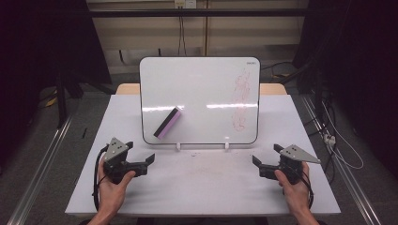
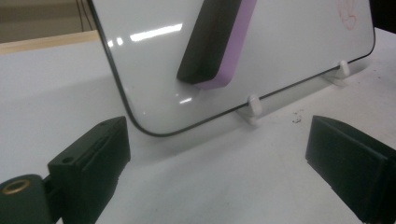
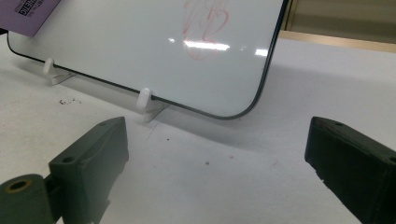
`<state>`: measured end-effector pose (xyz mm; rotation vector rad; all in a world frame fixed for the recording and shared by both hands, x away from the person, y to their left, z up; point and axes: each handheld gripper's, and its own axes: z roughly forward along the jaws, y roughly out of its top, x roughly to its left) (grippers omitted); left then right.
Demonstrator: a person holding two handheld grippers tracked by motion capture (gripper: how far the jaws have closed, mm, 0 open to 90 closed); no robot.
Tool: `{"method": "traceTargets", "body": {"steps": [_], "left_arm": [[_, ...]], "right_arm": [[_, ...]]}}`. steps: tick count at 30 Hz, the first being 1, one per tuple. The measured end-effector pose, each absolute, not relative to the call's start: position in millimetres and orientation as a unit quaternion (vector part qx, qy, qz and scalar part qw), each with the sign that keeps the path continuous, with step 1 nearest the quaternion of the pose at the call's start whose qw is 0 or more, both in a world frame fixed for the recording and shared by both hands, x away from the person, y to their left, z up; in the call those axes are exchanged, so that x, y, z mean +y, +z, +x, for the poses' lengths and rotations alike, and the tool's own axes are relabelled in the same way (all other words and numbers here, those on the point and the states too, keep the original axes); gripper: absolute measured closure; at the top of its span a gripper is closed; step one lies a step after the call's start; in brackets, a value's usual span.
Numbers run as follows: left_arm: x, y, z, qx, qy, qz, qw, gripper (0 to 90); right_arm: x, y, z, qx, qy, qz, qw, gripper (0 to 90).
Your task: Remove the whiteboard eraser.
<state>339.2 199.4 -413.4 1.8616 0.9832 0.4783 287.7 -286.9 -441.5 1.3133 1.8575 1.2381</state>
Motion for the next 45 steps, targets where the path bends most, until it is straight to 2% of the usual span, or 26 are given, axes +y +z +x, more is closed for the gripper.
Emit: {"method": "traceTargets", "body": {"steps": [3, 10, 15, 17, 20, 24, 36, 45], "left_arm": [[194, -409, 344, 0.386, 0.196, 0.771, 0.467, 8.1], [177, -404, 352, 0.347, 0.237, 0.804, 0.421, 6.8], [170, -395, 359, 0.333, 0.267, 0.810, 0.403, 8.9], [167, -393, 361, 0.328, 0.278, 0.811, 0.397, 13.7], [160, -392, 366, 0.324, 0.283, 0.813, 0.392, 13.1], [153, -392, 371, 0.321, 0.302, 0.811, 0.386, 17.1], [128, -396, 387, 0.297, 0.313, 0.828, 0.360, 31.8], [130, -403, 385, 0.302, 0.325, 0.823, 0.356, 48.9]], "right_arm": [[-287, -442, 289, 0.692, 0.459, 0.488, 0.268, 6.2], [-285, -442, 289, 0.693, 0.456, 0.488, 0.271, 6.1], [-285, -442, 289, 0.694, 0.457, 0.487, 0.268, 6.1], [-285, -442, 289, 0.694, 0.458, 0.486, 0.268, 6.1], [-285, -442, 290, 0.694, 0.456, 0.488, 0.269, 5.8], [-284, -442, 289, 0.695, 0.456, 0.487, 0.268, 5.8], [-284, -443, 290, 0.696, 0.453, 0.486, 0.271, 6.0], [-284, -443, 289, 0.696, 0.452, 0.486, 0.274, 6.4]]}}
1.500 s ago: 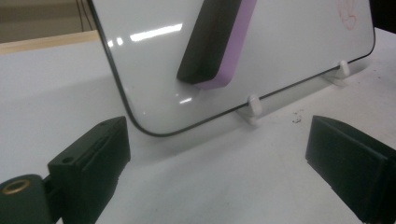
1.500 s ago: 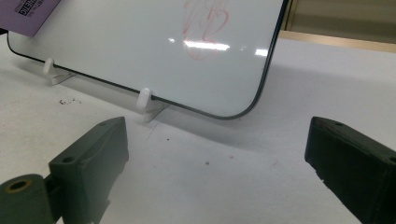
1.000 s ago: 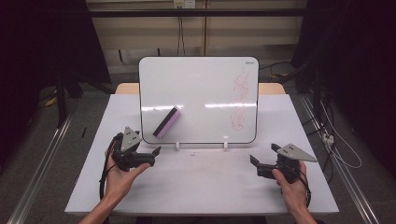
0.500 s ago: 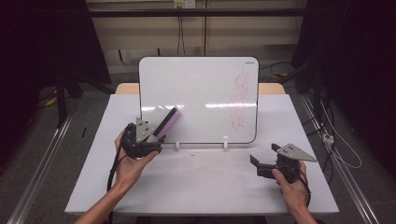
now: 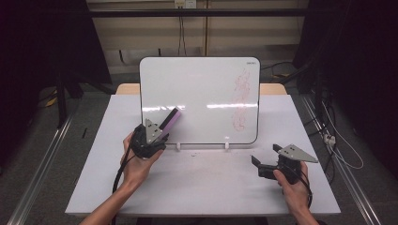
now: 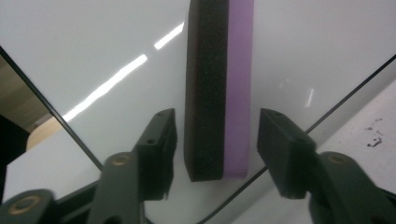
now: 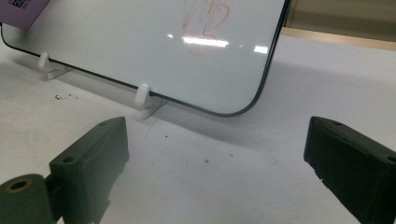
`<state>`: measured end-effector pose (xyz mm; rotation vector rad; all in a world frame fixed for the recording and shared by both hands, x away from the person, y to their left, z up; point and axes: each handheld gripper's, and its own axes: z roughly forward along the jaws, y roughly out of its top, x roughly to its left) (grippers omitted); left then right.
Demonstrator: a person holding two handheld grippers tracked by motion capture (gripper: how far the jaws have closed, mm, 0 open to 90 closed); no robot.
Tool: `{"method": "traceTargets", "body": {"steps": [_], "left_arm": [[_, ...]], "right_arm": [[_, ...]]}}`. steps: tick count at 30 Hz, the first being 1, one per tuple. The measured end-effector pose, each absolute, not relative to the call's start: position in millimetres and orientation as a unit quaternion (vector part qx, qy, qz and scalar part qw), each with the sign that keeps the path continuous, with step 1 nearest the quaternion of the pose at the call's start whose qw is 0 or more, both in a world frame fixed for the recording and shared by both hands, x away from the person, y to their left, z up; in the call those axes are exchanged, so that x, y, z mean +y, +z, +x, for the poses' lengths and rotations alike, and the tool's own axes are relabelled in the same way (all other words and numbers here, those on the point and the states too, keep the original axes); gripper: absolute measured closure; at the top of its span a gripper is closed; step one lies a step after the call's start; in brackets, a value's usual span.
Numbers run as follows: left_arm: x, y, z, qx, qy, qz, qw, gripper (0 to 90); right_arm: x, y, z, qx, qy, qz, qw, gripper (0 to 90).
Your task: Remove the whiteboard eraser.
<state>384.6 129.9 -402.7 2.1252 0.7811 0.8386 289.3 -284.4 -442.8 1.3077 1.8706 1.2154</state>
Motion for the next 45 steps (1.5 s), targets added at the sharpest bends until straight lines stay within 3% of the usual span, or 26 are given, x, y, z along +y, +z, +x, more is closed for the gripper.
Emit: {"method": "traceTargets", "body": {"steps": [5, 8, 27, 45], "left_arm": [[128.8, -405.8, 384.1, 0.307, 0.324, 0.820, 0.357, 59.8], [127.8, -405.7, 383.4, 0.299, 0.333, 0.824, 0.347, 61.6], [129.3, -406.6, 384.2, 0.301, 0.326, 0.823, 0.355, 64.1], [131.9, -399.4, 375.4, 0.302, 0.277, 0.804, 0.431, 64.2]], "right_arm": [[-283.6, -443.4, 290.4, 0.698, 0.450, 0.485, 0.275, 6.4], [-283.7, -443.4, 290.0, 0.697, 0.451, 0.486, 0.273, 6.5], [-282.4, -444.5, 290.2, 0.694, 0.457, 0.485, 0.273, 6.0], [-281.6, -448.3, 289.9, 0.684, 0.478, 0.487, 0.259, 5.4]]}}
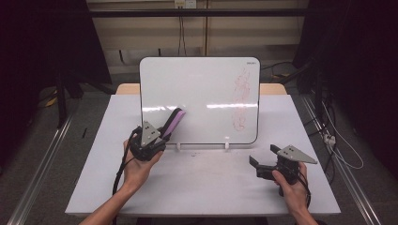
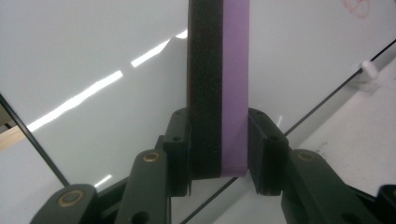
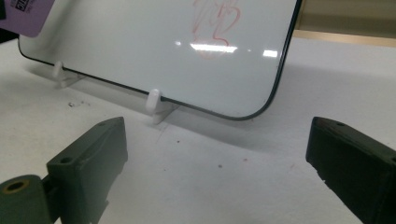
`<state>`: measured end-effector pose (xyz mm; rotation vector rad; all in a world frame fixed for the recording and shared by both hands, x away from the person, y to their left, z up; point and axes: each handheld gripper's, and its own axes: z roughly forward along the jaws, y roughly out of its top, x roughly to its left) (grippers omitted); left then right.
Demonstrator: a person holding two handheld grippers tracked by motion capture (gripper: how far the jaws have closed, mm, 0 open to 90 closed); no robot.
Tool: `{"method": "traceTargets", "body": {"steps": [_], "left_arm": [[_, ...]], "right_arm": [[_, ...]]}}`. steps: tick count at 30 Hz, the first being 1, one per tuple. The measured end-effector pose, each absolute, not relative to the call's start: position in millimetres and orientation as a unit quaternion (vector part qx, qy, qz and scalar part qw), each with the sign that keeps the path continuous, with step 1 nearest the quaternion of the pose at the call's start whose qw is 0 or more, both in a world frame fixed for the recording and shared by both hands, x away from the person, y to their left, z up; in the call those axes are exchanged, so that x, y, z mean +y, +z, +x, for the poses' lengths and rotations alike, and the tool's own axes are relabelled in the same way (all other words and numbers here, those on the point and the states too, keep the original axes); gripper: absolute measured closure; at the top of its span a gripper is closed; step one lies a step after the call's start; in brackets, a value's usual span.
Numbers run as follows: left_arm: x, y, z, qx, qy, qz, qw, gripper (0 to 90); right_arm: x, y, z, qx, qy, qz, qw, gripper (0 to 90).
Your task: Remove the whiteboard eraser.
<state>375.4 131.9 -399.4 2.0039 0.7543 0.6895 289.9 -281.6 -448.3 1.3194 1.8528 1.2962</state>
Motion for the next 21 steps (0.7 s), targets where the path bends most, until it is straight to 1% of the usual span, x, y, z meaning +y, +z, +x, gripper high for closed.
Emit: {"method": "traceTargets", "body": {"steps": [4, 8, 9, 14, 21], "left_arm": [[132, -397, 374, 0.304, 0.262, 0.797, 0.451, 64.2], [129, -397, 374, 0.308, 0.235, 0.793, 0.471, 64.2], [128, -396, 373, 0.304, 0.237, 0.795, 0.468, 64.2], [120, -389, 372, 0.301, 0.232, 0.787, 0.487, 64.2], [105, -380, 372, 0.288, 0.229, 0.782, 0.503, 64.2]], "right_arm": [[-281, -449, 290, 0.675, 0.493, 0.487, 0.254, 5.6], [-279, -449, 291, 0.663, 0.513, 0.484, 0.250, 5.9], [-278, -449, 291, 0.658, 0.515, 0.485, 0.256, 5.9], [-270, -444, 290, 0.652, 0.529, 0.477, 0.259, 4.7], [-257, -440, 294, 0.654, 0.540, 0.470, 0.245, 4.2]]}}
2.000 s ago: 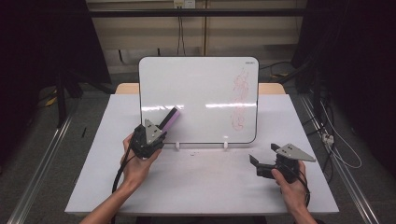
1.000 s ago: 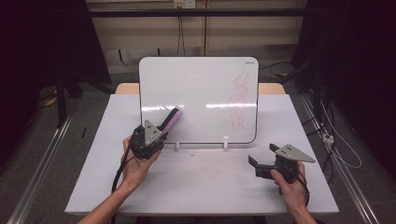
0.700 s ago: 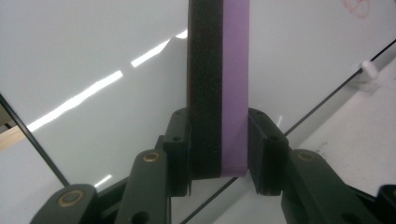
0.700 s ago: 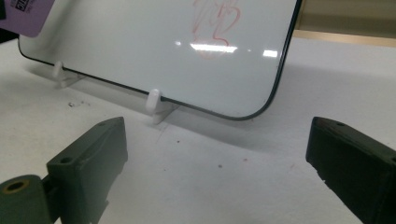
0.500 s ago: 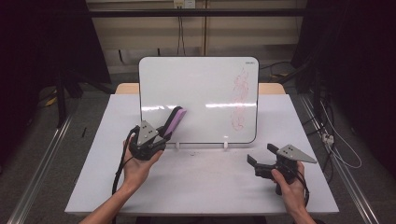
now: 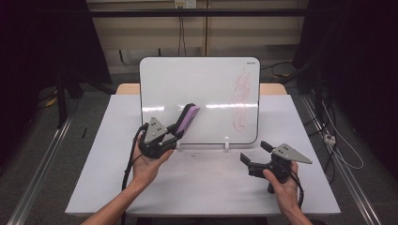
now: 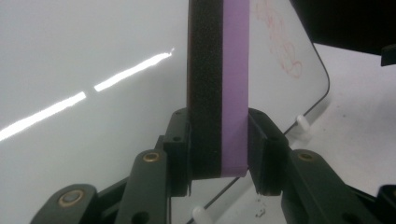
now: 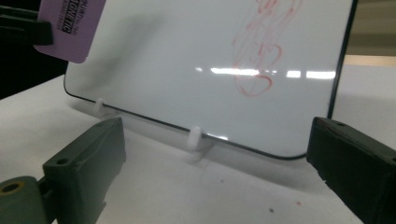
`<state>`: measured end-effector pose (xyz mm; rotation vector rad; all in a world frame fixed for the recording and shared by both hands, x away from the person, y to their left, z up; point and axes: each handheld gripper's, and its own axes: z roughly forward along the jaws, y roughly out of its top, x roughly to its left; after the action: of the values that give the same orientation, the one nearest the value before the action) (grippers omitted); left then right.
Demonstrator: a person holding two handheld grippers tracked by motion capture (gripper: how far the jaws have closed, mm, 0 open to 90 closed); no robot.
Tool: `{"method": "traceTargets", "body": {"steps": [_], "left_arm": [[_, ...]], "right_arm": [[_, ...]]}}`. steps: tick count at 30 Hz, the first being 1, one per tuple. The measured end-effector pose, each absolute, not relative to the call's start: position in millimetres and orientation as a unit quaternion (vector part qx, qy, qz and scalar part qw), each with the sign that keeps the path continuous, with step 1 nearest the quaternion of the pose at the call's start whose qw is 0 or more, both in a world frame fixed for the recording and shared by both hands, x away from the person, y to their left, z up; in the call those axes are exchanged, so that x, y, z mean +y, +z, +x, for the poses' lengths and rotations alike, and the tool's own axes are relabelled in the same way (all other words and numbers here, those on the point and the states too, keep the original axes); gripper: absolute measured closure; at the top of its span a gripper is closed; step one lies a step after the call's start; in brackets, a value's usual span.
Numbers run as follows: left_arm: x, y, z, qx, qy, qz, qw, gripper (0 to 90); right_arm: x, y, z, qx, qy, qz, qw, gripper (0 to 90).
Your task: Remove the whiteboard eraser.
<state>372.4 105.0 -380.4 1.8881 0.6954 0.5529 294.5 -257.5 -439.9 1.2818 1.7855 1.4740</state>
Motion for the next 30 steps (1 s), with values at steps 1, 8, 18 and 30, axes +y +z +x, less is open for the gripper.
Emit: {"method": "traceTargets", "body": {"steps": [1, 8, 18, 30], "left_arm": [[104, -379, 373, 0.289, 0.228, 0.780, 0.506, 64.2], [96, -363, 376, 0.282, 0.237, 0.778, 0.509, 64.2], [71, -366, 376, 0.271, 0.227, 0.774, 0.525, 64.2], [54, -374, 374, 0.272, 0.202, 0.777, 0.530, 64.2]], "right_arm": [[-257, -437, 296, 0.653, 0.540, 0.470, 0.249, 3.5], [-246, -421, 306, 0.635, 0.562, 0.456, 0.270, 5.4], [-221, -414, 320, 0.621, 0.616, 0.425, 0.232, 4.1], [-206, -406, 334, 0.584, 0.664, 0.426, 0.194, 9.0]]}}
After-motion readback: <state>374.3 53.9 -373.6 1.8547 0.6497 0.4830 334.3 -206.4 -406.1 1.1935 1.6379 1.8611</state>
